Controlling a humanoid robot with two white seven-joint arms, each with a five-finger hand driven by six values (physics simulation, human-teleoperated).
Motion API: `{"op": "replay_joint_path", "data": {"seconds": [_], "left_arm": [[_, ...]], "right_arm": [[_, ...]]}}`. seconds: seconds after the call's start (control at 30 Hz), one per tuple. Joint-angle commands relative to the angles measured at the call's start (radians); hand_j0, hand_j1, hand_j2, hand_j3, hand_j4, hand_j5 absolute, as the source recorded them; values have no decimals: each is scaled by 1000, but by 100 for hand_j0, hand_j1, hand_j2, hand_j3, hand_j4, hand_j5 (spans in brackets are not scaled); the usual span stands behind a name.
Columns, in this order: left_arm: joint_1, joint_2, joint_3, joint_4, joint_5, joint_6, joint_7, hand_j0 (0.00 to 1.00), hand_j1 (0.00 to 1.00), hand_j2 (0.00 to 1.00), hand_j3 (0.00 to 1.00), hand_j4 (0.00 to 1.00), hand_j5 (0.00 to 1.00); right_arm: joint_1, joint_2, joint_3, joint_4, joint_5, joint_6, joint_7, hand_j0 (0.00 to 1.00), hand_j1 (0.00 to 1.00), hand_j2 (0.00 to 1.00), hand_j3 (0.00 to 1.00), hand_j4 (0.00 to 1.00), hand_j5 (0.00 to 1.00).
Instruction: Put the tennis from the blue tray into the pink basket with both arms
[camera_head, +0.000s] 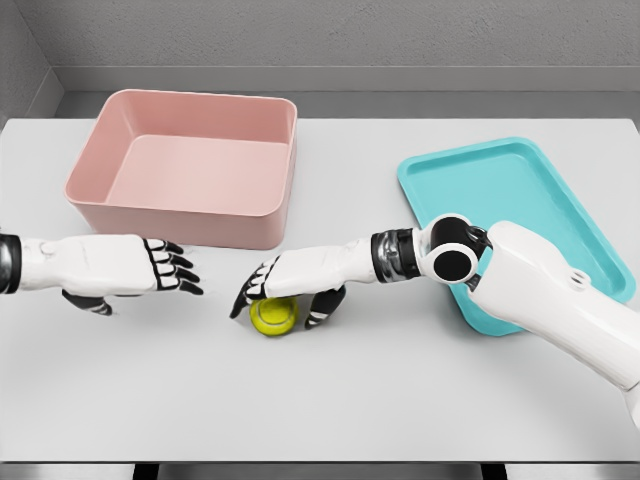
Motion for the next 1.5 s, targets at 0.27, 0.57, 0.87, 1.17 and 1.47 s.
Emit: {"op": "replay_joint_path", "data": {"seconds": [0.27, 0.57, 0.87, 1.17, 1.47], "left_arm": [[-1, 18, 15, 0, 6, 2, 0, 100, 100, 100, 100, 100, 100], [9, -32, 17, 0, 8, 2, 3, 100, 100, 100, 100, 100, 100], [11, -159, 5, -1, -14, 2, 217, 100, 100, 100, 100, 100, 100], [18, -221, -20, 0, -196, 2, 217, 100, 100, 100, 100, 100, 100], [34, -213, -25, -1, -147, 2, 224, 100, 100, 100, 100, 100, 100]], "right_arm": [[-15, -26, -4, -64, -10, -26, -5, 100, 100, 100, 100, 100, 100], [-38, -164, -62, -155, -22, -120, -12, 100, 100, 100, 100, 100, 100], [-60, -410, -200, -158, -52, -120, -12, 100, 100, 100, 100, 100, 100], [-48, -511, -260, -135, -46, -120, -15, 100, 100, 100, 100, 100, 100], [-12, -560, -265, -34, -46, -120, -184, 100, 100, 100, 100, 100, 100]]}}
